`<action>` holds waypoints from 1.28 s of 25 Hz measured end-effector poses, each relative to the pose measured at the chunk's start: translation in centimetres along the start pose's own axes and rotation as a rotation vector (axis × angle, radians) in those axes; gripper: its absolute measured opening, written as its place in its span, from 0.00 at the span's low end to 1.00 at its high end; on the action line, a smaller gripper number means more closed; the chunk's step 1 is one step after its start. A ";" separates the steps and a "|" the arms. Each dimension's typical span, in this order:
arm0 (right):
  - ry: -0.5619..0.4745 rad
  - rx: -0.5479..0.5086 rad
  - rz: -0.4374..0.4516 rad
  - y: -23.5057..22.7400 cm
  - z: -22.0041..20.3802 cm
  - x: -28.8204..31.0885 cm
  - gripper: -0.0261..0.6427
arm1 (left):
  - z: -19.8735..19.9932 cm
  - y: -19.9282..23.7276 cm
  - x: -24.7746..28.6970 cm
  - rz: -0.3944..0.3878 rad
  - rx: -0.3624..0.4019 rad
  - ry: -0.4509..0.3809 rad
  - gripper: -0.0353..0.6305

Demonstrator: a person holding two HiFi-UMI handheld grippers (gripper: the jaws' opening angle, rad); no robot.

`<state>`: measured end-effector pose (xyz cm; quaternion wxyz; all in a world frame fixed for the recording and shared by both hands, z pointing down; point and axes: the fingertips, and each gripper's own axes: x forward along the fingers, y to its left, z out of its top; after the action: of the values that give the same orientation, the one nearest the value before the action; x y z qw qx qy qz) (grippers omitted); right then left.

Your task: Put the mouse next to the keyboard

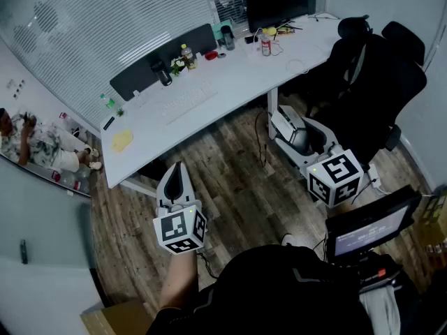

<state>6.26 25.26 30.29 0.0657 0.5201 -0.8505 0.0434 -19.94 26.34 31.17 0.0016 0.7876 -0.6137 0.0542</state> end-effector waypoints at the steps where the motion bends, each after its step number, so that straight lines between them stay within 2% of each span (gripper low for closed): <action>1: 0.000 0.000 0.001 0.2 -0.1 -0.1 0.48 | -0.1 0.0 -0.2 0.001 0.002 0.000 0.10; 10: -0.009 0.011 0.022 0.9 0.1 -0.7 0.48 | -0.2 -0.3 -1.2 0.005 -0.001 -0.002 0.10; 23: -0.018 0.036 0.045 -0.2 0.3 -2.4 0.48 | -0.2 -3.0 -1.4 -0.008 -0.024 0.008 0.10; 32: -0.028 0.040 0.057 -2.8 -0.3 -4.4 0.48 | 0.2 -7.4 -0.4 -0.028 -0.003 0.012 0.10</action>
<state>10.80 27.92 29.89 0.0419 0.4974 -0.8648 0.0549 -12.82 28.51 31.38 0.0074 0.7958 -0.6027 0.0581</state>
